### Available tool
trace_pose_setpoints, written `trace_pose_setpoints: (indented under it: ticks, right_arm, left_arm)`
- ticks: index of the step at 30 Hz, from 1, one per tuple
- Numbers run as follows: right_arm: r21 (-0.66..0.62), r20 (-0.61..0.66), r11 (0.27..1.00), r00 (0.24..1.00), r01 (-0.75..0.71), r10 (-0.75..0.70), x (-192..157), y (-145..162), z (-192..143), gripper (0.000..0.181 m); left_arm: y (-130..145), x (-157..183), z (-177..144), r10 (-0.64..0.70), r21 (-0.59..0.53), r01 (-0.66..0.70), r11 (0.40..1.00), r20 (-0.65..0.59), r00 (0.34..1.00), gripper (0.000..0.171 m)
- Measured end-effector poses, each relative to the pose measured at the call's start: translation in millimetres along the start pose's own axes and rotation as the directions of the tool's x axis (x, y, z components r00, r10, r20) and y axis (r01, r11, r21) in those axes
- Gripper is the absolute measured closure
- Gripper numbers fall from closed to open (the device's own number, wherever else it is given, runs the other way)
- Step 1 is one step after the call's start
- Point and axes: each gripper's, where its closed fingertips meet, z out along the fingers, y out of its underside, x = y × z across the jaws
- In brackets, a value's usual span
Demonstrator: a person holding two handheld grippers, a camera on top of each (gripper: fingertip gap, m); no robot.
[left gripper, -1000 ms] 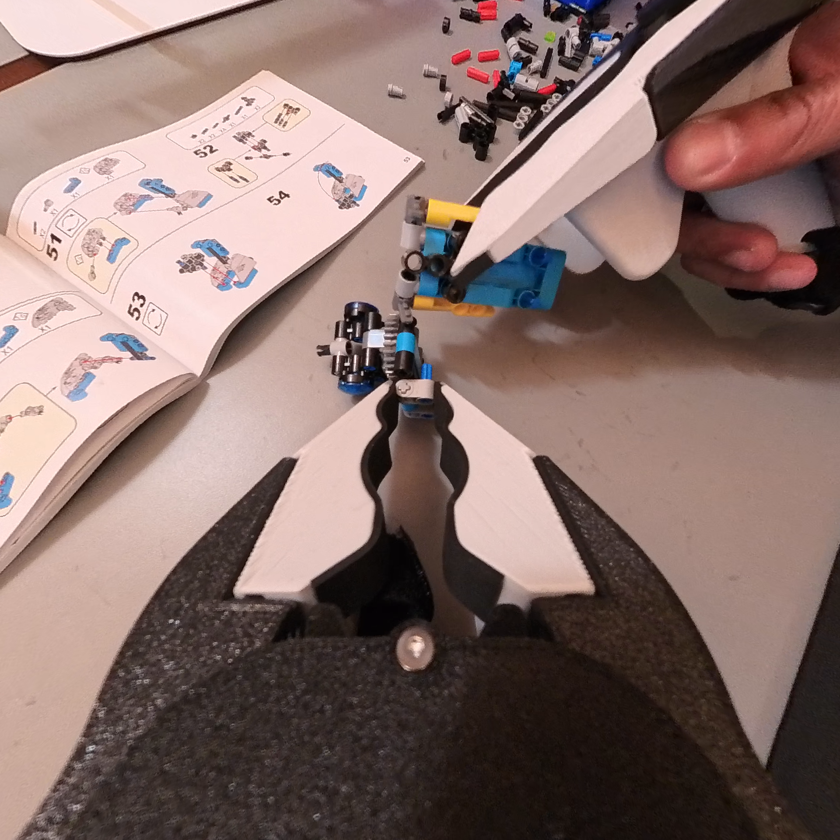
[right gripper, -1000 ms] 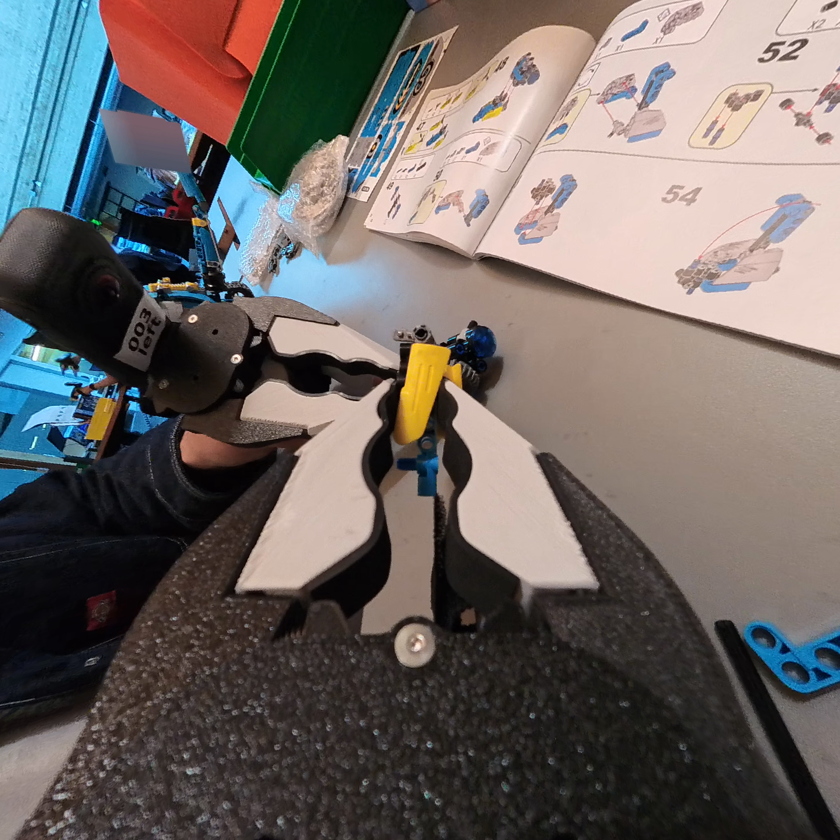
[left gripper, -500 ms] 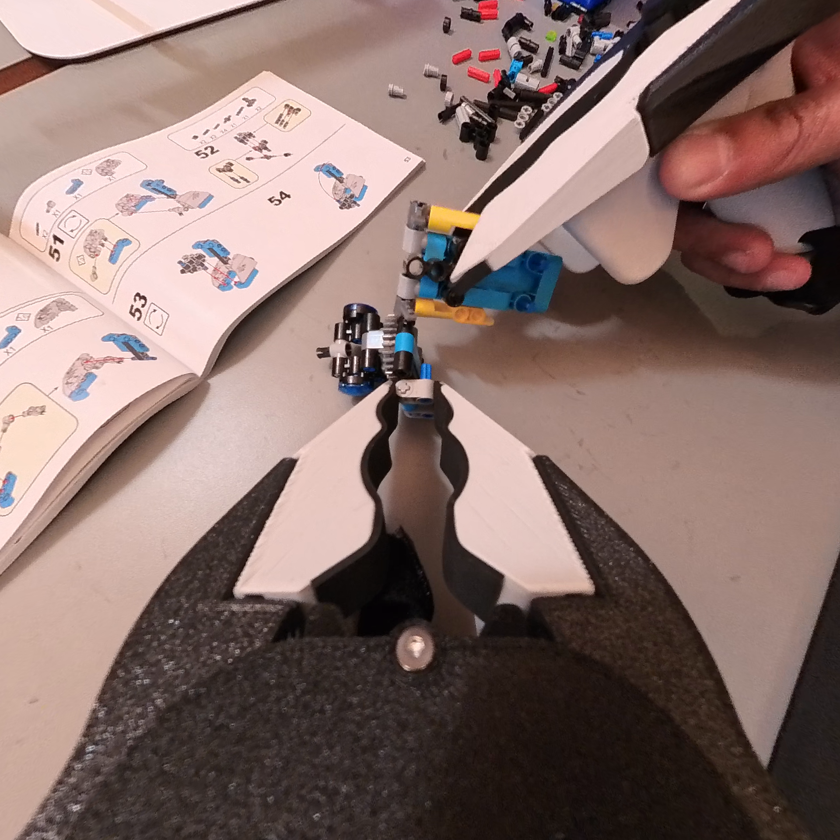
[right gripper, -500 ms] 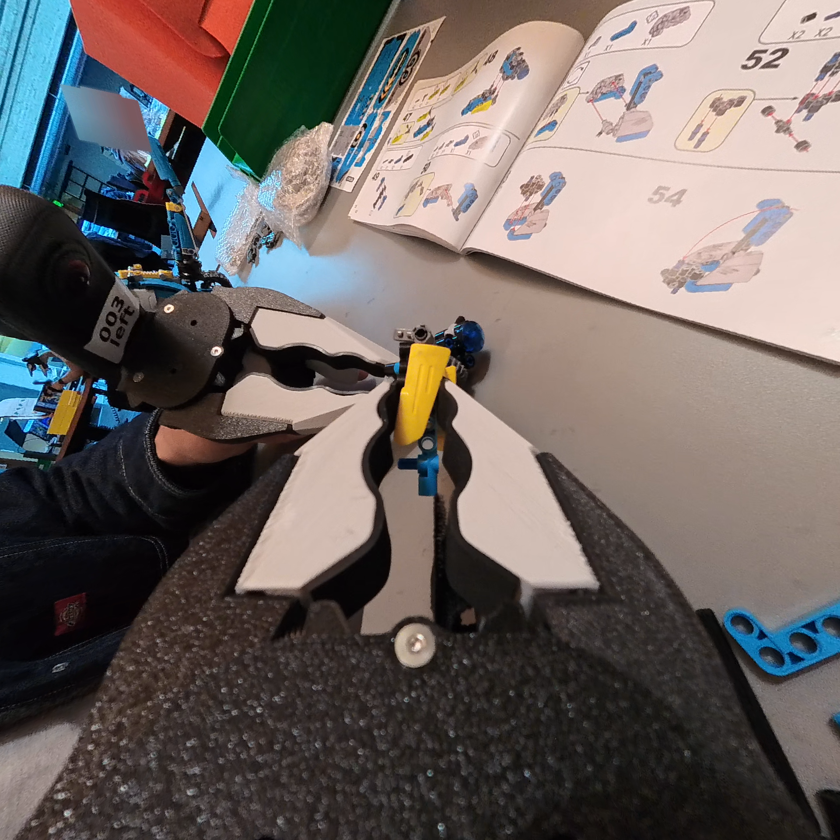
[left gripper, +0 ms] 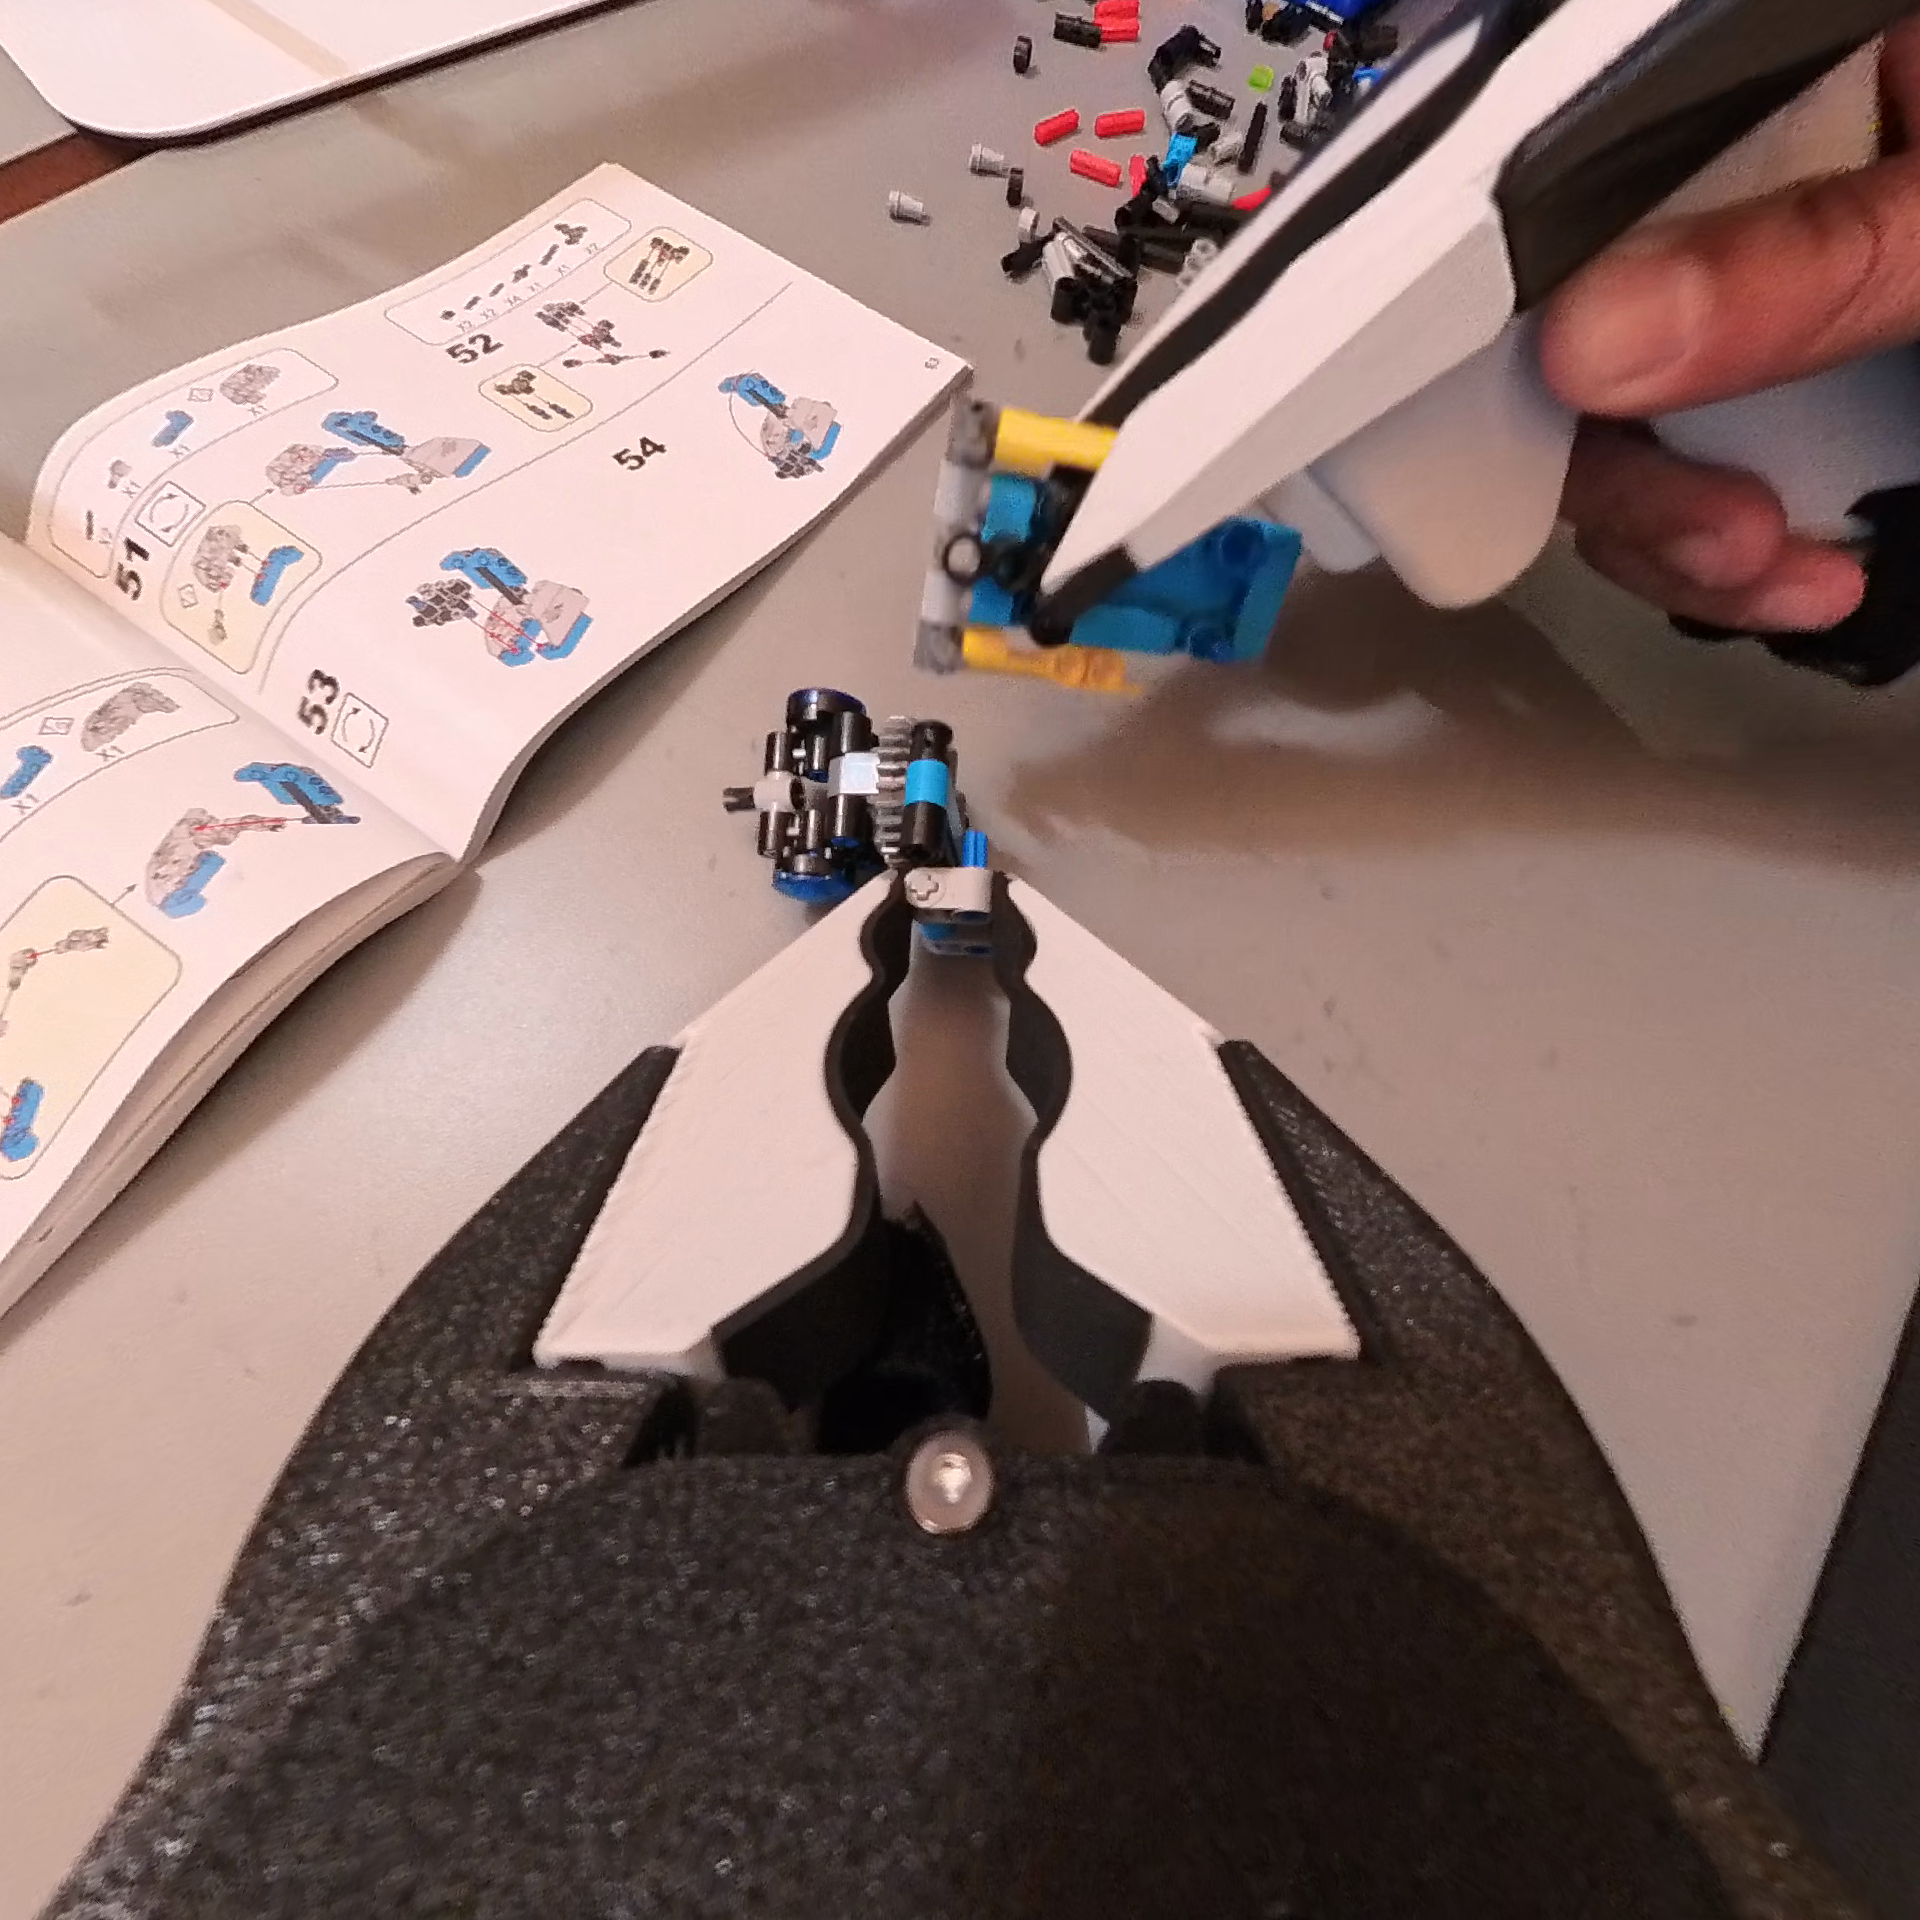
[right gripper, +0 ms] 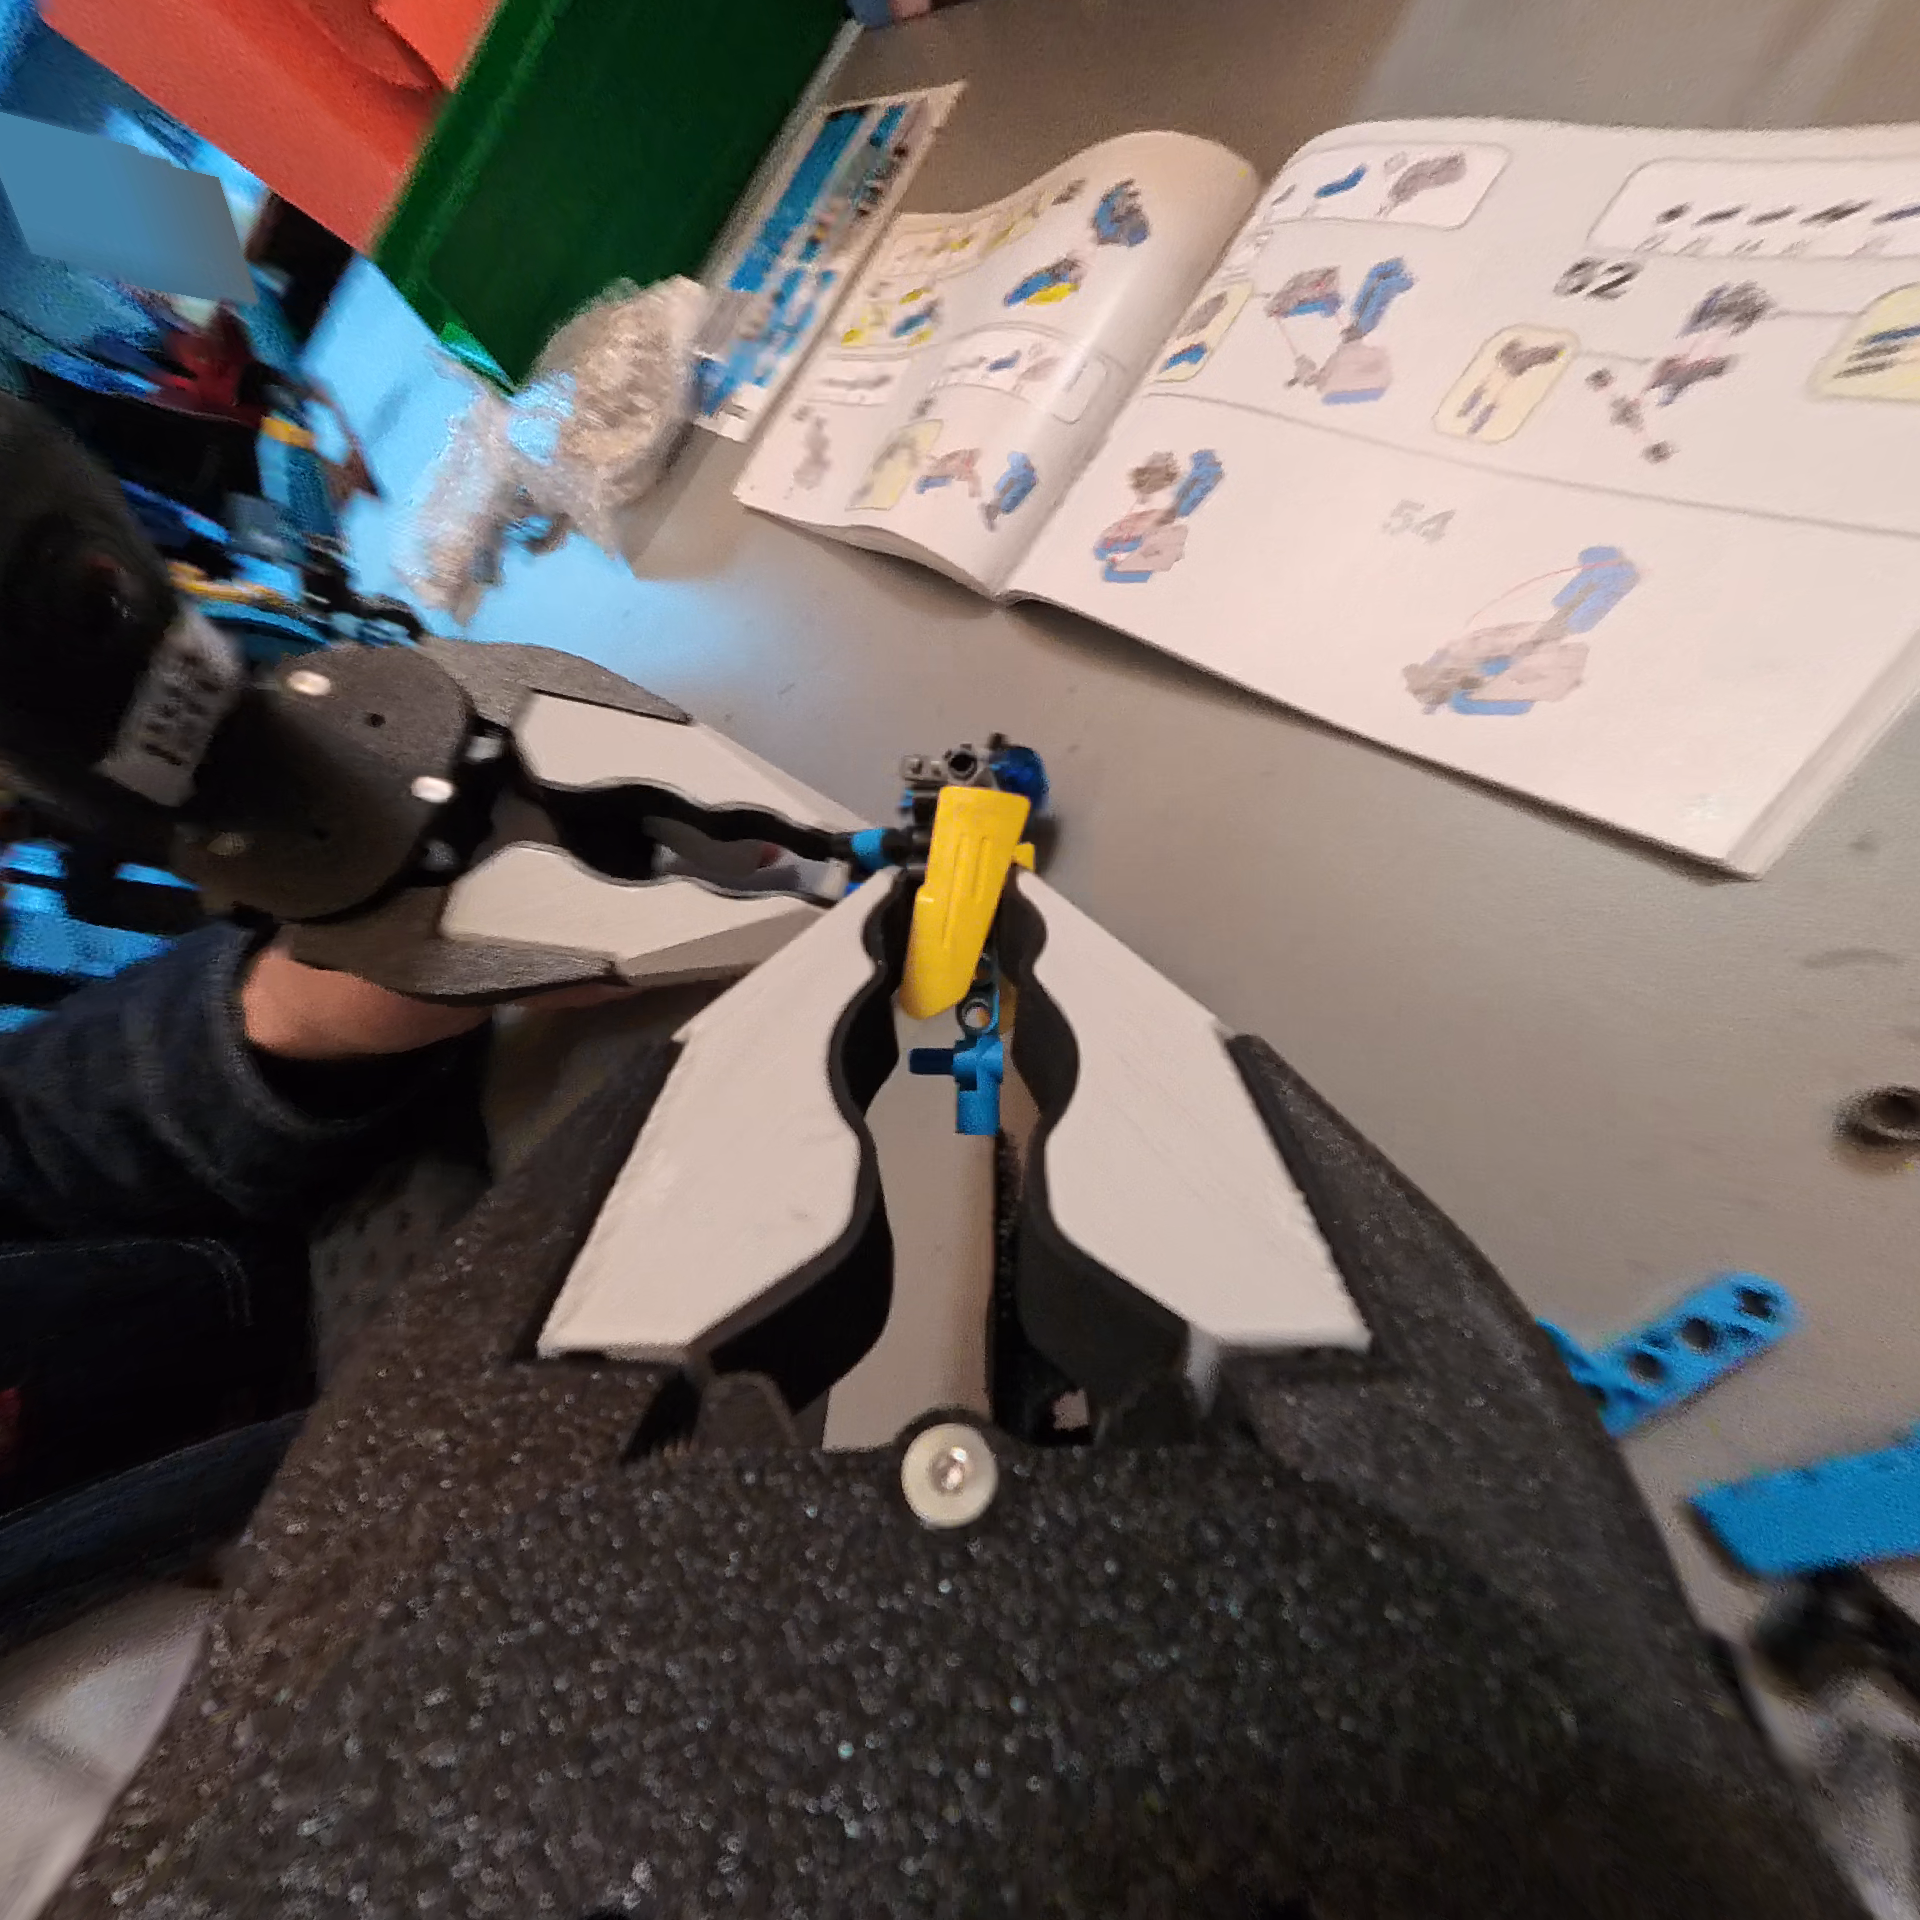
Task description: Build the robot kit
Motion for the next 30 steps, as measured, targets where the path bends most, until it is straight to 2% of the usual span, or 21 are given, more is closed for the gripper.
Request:
trace_pose_setpoints:
  ticks: [2, 6, 9, 15, 19, 24, 27, 28, 30]
  right_arm:
    - [-0.079, -0.146, 0.992, 0.983, 0.103, -0.114, 17, 9, -2, 0.165]
    - [-0.186, -0.26, 0.964, 0.936, 0.191, -0.236, 20, 22, 8, 0.166]
    - [-0.211, -0.248, 0.957, 0.936, 0.201, -0.251, 10, 26, 18, 0.165]
    - [-0.268, -0.312, 0.944, 0.909, 0.194, -0.275, 10, 27, 17, 0.165]
    - [-0.318, -0.386, 0.93, 0.871, 0.183, -0.304, 10, 26, 17, 0.165]
    - [-0.355, -0.44, 0.911, 0.822, 0.209, -0.36, 11, 25, 19, 0.165]
    - [-0.409, -0.469, 0.872, 0.758, 0.269, -0.454, 13, 24, 18, 0.165]
    - [-0.407, -0.463, 0.874, 0.765, 0.265, -0.448, 12, 24, 18, 0.165]
    - [-0.373, -0.405, 0.898, 0.83, 0.234, -0.384, 10, 25, 20, 0.165]
  left_arm:
    - [0, 0, 0, 0.01, 0.0, -0.01, 1.0, 0.007, 1.0, 0.157]
    - [0, 0, 0, 0.017, 0.0, -0.017, 1.0, 0.016, 1.0, 0.157]
    - [-1, 0, 1, 0.022, 0.0, -0.022, 1.0, 0.021, 1.0, 0.157]
    - [-1, 1, 1, 0.03, 0.0, -0.03, 1.0, 0.031, 0.999, 0.157]
    - [-1, 2, 3, 0.053, -0.002, -0.053, 0.999, 0.048, 0.997, 0.157]
    - [-1, 1, 2, 0.013, 0.001, -0.013, 1.0, 0.046, 0.999, 0.156]
    - [-1, 1, 2, 0.021, 0.0, -0.021, 1.0, 0.05, 0.999, 0.156]
    - [-1, 1, 2, 0.015, 0.0, -0.015, 1.0, 0.046, 0.999, 0.156]
    - [-1, 1, 2, -0.002, 0.0, 0.002, 1.0, 0.035, 0.999, 0.157]
